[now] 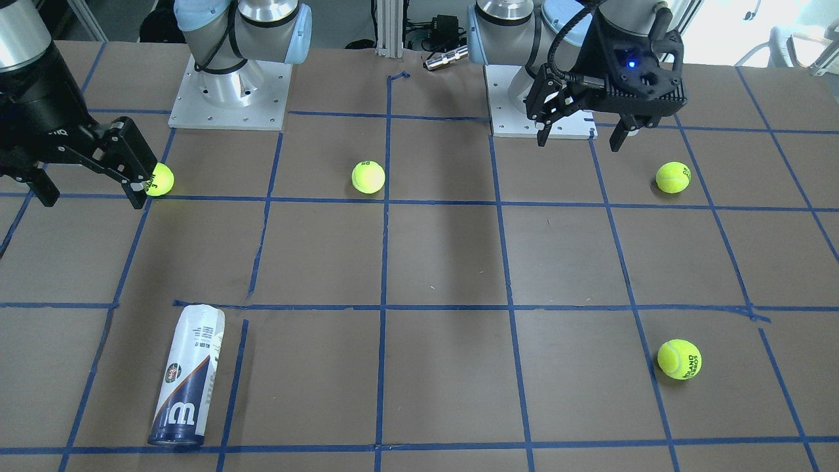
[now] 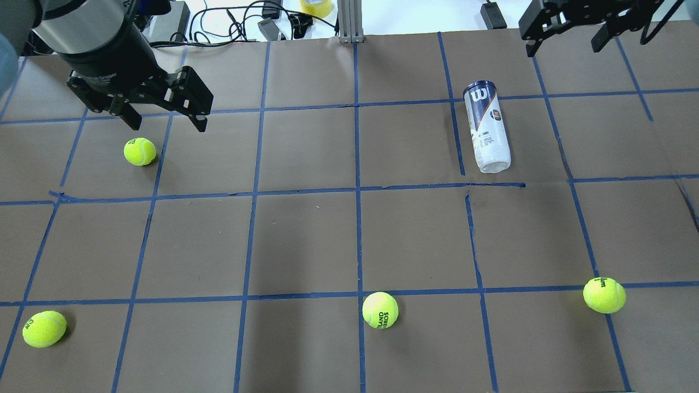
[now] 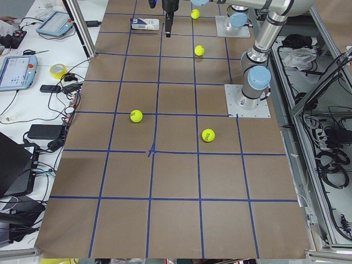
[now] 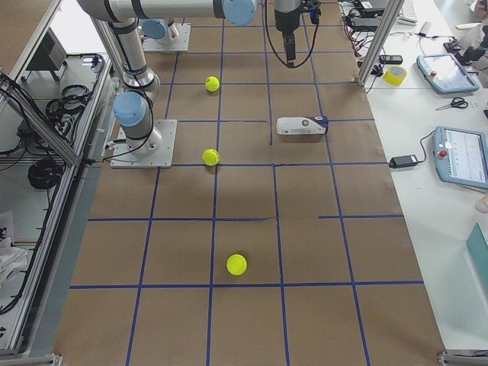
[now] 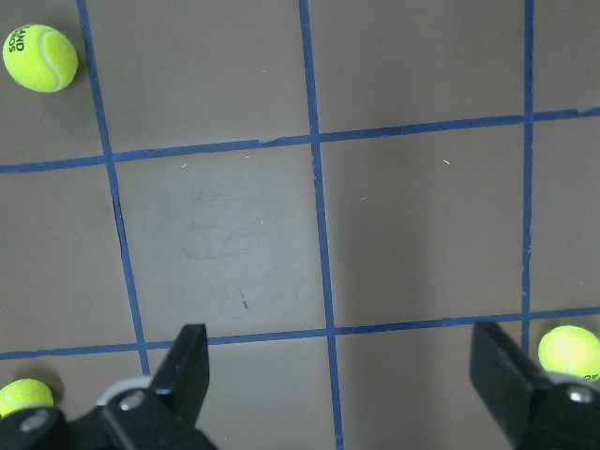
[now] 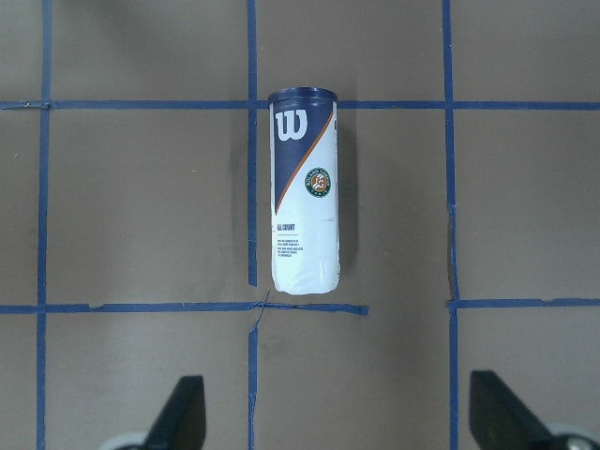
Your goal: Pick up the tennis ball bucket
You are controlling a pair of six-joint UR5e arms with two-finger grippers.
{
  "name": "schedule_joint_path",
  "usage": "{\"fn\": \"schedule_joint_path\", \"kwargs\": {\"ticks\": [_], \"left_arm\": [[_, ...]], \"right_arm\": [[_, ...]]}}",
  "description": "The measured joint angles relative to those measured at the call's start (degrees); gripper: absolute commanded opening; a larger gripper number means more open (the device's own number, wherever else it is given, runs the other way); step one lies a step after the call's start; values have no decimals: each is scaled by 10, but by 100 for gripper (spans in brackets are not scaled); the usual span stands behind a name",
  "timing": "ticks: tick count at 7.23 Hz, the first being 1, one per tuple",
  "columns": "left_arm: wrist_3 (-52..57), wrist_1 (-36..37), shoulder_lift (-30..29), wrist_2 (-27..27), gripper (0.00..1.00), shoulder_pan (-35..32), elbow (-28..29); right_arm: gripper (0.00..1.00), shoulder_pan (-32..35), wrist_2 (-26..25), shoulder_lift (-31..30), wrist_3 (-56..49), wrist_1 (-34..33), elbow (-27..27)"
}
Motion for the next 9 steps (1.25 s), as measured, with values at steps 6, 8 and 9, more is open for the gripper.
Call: {"fn": "schedule_joint_path", "kwargs": {"ticks": [6,8,9], "left_arm": [[0,-1,0,3,100,3,-3],[0,-1,0,2,100,3,-3],[0,0,0,1,100,3,-3]], "right_arm": [[100,0,0,-2,0,0,1],[100,1,3,-3,1,0,0],[100,2,11,-3,2,0,0]]}}
